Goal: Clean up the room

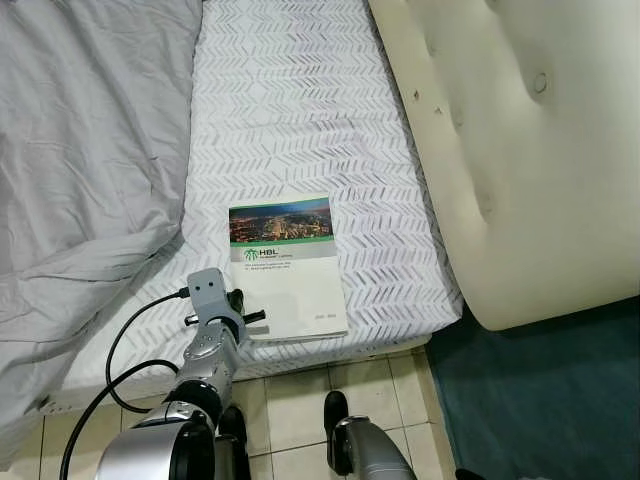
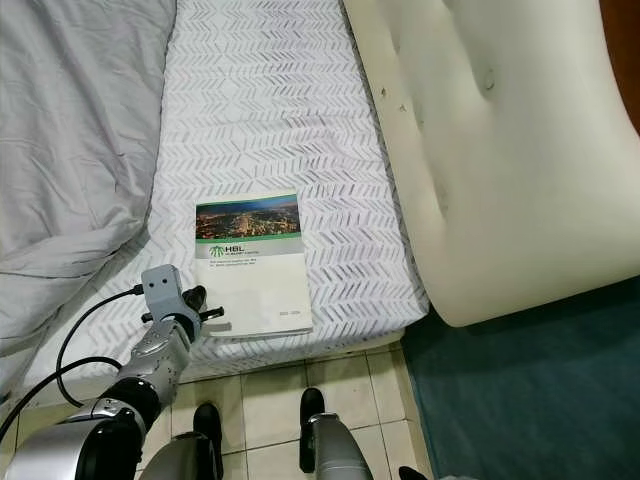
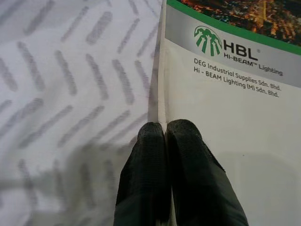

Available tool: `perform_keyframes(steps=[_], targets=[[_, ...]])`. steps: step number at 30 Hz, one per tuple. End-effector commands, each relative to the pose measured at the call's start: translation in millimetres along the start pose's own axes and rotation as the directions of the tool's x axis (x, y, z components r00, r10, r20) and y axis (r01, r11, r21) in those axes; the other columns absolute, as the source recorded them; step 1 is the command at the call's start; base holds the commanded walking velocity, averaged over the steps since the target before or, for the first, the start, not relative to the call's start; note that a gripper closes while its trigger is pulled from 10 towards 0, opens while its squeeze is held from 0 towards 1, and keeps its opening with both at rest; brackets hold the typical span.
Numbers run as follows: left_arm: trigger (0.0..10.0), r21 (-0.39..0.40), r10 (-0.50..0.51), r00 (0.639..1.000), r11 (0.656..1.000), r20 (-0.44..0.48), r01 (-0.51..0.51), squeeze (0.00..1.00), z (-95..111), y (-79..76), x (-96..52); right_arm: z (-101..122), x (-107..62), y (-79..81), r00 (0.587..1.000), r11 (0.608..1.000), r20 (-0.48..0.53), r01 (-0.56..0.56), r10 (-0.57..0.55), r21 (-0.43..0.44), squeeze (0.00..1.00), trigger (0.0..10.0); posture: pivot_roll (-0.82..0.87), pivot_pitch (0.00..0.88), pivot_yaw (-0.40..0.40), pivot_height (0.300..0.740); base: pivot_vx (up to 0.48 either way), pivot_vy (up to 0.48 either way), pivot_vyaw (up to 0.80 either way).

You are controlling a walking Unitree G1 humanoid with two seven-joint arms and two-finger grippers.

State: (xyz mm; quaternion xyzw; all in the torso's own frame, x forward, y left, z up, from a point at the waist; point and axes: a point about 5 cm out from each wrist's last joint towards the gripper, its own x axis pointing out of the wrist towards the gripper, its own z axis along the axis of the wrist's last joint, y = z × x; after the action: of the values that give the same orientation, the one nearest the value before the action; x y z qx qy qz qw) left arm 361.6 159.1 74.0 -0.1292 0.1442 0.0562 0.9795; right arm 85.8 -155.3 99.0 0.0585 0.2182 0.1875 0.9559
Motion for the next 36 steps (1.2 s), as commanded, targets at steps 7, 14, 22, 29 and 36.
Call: perform_keyframes(steps=[7, 14, 22, 29, 36], targets=[[10.0, 0.026, 0.001, 0.993, 1.0, -0.118, 0.002, 1.0, -32.7, 0.0, -8.6, -8.2, -4.4, -0.4, 0.999, 1.0, -0.05, 0.023, -0.022, 0.018, 0.0, 10.0, -0.44, 0.545, -0.152, 0.74, 0.0, 0.0, 0.0], [10.0, 0.003, -0.012, 0.994, 1.0, -0.11, 0.012, 1.0, -37.0, -2.6, -10.6, -9.3, 0.1, -4.8, 0.999, 1.0, -0.049, 0.017, -0.017, 0.008, 0.0, 10.0, -0.41, 0.524, -0.142, 0.74, 0.0, 0.0, 0.0], [10.0, 0.202, -0.113, 0.993, 0.974, 0.039, 0.103, 1.0, -23.7, 5.6, -13.4, -2.6, 36.6, -19.1, 0.999, 1.0, 0.047, 0.028, -0.028, -0.01, 0.0, 10.0, -0.24, 0.363, -0.072, 0.74, 0.0, 0.0, 0.0], [10.0, 0.476, -0.369, 0.899, 0.851, 0.237, 0.223, 1.0, 7.0, 20.6, -50.8, 17.7, 94.6, -45.2, 0.973, 0.994, 0.22, 0.056, -0.075, 0.089, 0.0, 10.0, 0.0, 0.12, -0.029, 0.74, 0.0, 0.0, 0.0], [10.0, 0.508, -0.454, 0.848, 0.817, 0.274, 0.273, 1.0, 4.5, 5.0, -97.1, 41.7, 158.5, -28.3, 0.942, 0.961, 0.281, -0.23, 0.181, 0.153, 0.0, 10.0, 0.13, 0.0, -0.048, 0.74, 0.0, 0.0, 0.0]])
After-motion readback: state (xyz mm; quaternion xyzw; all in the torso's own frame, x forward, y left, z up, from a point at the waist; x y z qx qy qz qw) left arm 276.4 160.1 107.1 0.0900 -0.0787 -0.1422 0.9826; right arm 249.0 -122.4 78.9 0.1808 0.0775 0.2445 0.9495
